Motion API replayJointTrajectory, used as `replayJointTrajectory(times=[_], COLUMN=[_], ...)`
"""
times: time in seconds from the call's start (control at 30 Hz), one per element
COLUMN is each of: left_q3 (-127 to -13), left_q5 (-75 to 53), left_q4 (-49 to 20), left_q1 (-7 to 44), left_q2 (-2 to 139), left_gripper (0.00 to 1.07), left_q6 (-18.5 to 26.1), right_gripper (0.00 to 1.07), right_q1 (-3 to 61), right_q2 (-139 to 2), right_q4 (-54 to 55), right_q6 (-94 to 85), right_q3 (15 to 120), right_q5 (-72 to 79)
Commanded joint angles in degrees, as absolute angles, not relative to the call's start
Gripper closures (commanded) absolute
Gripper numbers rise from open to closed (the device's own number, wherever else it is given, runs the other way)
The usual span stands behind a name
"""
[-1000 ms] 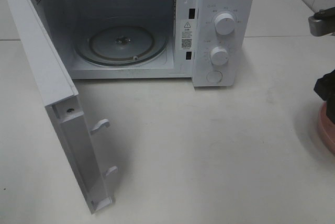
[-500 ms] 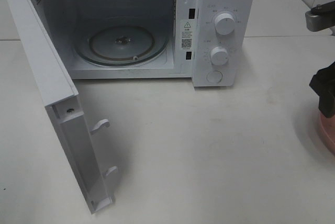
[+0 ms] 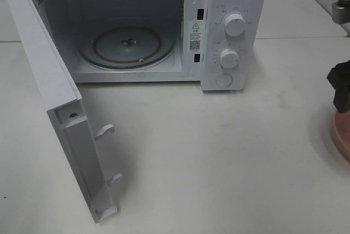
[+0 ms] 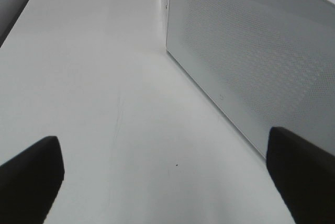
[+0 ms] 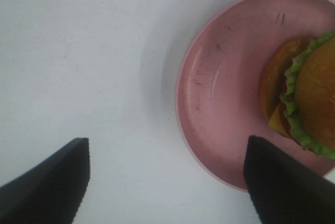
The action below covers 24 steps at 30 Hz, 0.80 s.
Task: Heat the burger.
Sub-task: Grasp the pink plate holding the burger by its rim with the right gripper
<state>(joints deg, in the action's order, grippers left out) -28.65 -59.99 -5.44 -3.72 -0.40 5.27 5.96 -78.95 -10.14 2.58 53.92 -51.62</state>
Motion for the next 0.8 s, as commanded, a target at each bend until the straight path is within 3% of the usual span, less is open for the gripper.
replayJointTrajectory(times=[0.03,0.8], left_q3=[-28.48,-28.48], left_q5=[-59.47,-59.47], left_q4=[-5.79,-5.79], left_q1=[-3.44,-3.44], left_q2=[-1.72,-1.72], left_gripper=[0.09,0.09], left_q6=[5.21,5.21], right_gripper=[0.28,0.31], right_q1=[4.24,3.09], right_q2=[-78.9,-92.07], right_q4=[-10.08,-11.52], right_q6=[1.6,3.78], right_q3=[51.62,48.76], right_q5=[-49.33,-38.96])
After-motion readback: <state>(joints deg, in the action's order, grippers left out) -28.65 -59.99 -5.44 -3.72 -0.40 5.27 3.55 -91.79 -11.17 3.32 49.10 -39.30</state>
